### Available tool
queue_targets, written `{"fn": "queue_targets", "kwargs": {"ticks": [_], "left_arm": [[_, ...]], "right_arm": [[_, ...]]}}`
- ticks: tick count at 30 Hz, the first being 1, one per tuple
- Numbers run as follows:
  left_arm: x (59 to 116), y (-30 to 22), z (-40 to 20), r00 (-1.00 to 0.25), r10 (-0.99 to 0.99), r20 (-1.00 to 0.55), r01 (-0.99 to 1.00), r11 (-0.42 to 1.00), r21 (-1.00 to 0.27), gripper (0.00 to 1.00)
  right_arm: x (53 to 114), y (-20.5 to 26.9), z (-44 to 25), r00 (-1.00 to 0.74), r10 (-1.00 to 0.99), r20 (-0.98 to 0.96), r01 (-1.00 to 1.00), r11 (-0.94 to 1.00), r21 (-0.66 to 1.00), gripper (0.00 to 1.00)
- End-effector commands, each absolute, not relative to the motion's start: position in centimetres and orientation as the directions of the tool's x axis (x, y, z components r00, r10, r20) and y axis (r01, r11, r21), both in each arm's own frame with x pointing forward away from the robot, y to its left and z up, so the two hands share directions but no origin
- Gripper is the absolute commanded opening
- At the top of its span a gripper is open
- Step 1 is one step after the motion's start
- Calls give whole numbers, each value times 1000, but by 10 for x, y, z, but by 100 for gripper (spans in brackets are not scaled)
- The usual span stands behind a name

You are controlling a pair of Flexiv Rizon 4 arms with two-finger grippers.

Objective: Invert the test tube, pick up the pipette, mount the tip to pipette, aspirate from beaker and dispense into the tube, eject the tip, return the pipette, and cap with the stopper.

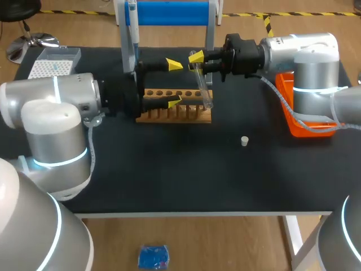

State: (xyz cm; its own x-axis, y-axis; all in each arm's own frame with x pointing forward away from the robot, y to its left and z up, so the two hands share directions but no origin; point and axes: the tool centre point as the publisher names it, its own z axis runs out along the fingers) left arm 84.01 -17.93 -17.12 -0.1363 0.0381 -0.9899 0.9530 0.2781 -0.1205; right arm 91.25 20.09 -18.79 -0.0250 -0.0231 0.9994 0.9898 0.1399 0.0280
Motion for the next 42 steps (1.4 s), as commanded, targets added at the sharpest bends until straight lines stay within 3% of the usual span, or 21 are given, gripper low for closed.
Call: {"fn": "queue_targets", "kwargs": {"ticks": [1,24,33,42], "left_arm": [[841,-200,-172,-117,69,-991,956,279,-94,100],[839,-221,-182,-163,33,-986,963,224,-152,100],[832,-230,-180,61,148,-987,974,206,91,100],[831,-236,-181,103,104,-989,976,184,121,100]], "right_arm": [[912,200,-187,-25,-21,999,990,140,28,0],[912,200,-187,-25,-21,999,990,140,28,0],[912,200,-187,-25,-21,999,990,140,28,0],[912,200,-187,-25,-21,999,990,140,28,0]]}}
